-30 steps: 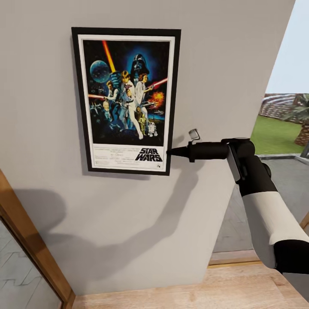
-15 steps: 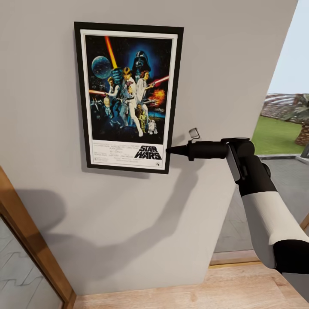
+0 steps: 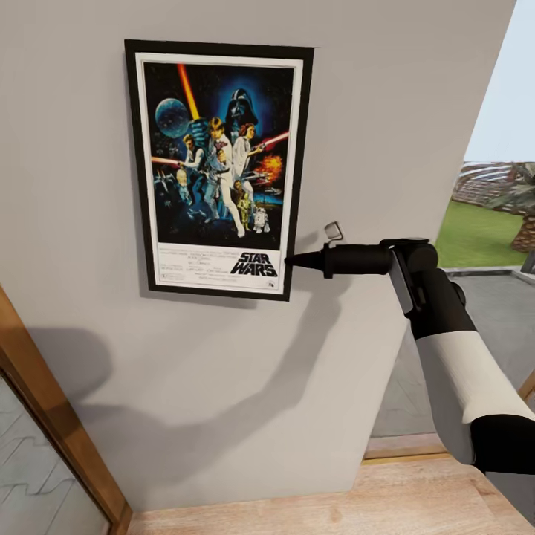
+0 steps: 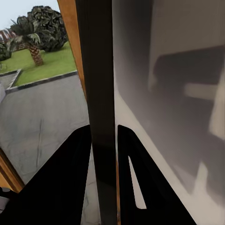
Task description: Pick up the poster from the kitchen countertop and hang it on one of the wall nails in the kitchen.
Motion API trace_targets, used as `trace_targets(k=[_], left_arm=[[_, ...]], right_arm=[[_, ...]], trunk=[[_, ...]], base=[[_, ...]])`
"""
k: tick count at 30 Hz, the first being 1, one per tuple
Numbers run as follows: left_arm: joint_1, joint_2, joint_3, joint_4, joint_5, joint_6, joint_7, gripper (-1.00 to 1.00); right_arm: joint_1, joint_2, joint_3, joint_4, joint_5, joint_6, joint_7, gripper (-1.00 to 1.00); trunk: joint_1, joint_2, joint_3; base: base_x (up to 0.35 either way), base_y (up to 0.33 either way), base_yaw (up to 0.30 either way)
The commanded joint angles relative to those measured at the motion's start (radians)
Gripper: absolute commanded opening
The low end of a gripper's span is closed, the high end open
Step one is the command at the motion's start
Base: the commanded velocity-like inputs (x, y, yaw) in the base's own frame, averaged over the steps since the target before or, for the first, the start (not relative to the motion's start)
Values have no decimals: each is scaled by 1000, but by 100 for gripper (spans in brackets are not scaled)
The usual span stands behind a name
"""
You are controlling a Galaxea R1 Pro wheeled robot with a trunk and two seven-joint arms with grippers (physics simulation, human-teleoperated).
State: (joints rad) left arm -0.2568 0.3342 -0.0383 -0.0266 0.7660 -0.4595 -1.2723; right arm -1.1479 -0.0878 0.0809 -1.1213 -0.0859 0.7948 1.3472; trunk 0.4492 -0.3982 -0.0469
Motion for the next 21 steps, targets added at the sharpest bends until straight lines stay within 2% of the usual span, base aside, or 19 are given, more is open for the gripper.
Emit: trace_targets(k=[1,7,21], left_arm=[[-1,0,-4,1,4,-5,-2,100],[-1,0,-4,1,5,-5,-2,100],[-1,0,-4,1,5,-5,-2,100]], right_arm=[[-1,-1,3,3,18,3,0,-100],[-1,0,3,3,18,3,0,-100],[-1,0,3,3,18,3,0,-100]], trunk=[[1,-2,-3],[1,-2,-3],[1,-2,-3]], base=[[-73,21,0],[-85,32,0],[-8,3,0]])
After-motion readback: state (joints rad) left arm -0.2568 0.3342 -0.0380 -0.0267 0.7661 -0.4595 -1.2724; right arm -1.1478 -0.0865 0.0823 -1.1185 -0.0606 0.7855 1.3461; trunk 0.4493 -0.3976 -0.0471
